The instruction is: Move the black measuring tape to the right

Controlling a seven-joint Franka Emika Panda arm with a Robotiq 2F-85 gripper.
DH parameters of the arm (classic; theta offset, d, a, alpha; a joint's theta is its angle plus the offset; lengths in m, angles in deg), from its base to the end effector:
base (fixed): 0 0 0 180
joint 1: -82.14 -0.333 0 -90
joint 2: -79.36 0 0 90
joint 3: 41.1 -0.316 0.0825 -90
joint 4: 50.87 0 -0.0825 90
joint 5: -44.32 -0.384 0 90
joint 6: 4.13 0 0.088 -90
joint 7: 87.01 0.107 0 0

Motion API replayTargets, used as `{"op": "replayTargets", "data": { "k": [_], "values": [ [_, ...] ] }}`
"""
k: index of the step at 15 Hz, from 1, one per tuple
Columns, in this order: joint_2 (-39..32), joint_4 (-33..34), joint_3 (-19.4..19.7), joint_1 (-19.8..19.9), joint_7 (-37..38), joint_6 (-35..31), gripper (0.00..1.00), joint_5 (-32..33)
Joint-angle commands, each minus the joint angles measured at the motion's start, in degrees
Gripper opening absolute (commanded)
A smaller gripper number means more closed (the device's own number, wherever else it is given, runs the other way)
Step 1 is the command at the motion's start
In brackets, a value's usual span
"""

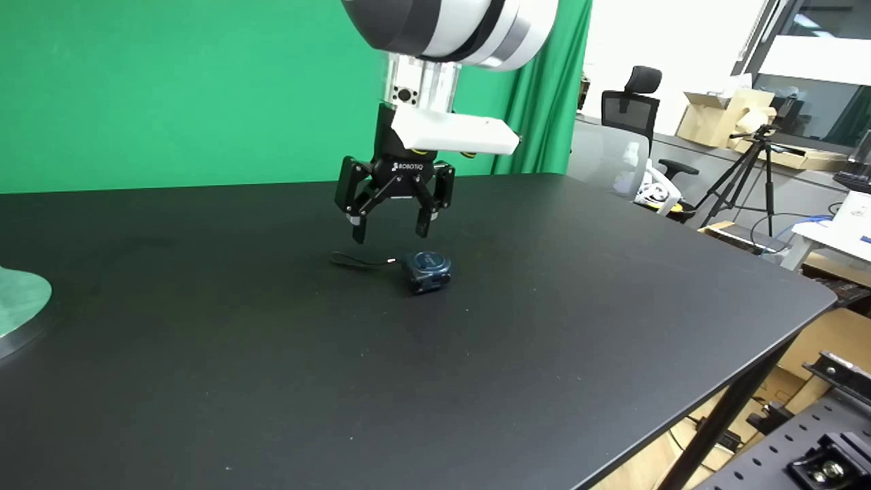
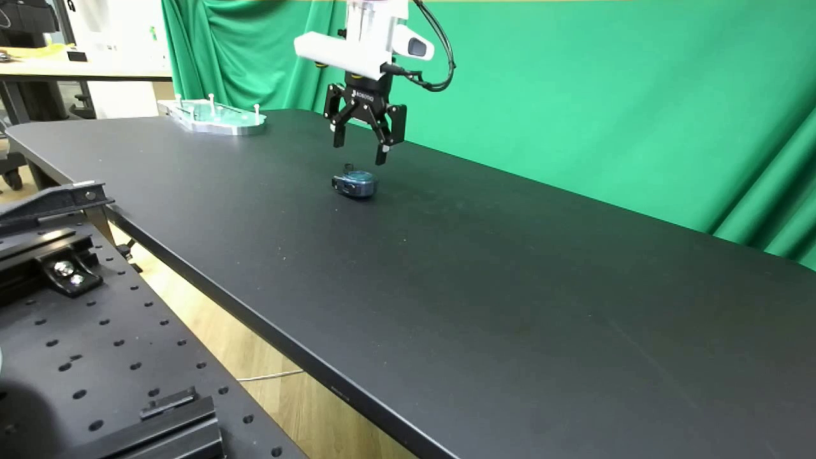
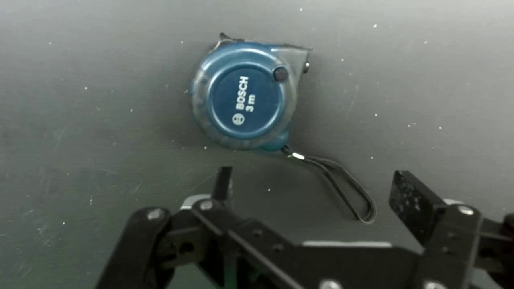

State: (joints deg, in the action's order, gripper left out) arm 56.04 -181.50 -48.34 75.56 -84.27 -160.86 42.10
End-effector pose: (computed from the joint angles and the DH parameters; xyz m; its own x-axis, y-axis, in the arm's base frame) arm 0.5215 0.1289 0.1808 0.9884 0.1444 0.0460 0.1474 -0.9867 -0.0692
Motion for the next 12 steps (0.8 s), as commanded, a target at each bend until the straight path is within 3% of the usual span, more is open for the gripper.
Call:
{"op": "replayTargets", "data": {
  "k": [1, 8, 12],
  "values": [
    [0.5, -0.1, 1.9, -2.6, 4.3, 0.2, 1.0, 0.8],
    [2.4, -3.6, 5.2, -6.2, 10.3, -1.5, 1.0, 2.3],
    [0.9, -2.6, 4.5, -4.9, 8.4, -1.3, 1.0, 1.4]
  ]
}}
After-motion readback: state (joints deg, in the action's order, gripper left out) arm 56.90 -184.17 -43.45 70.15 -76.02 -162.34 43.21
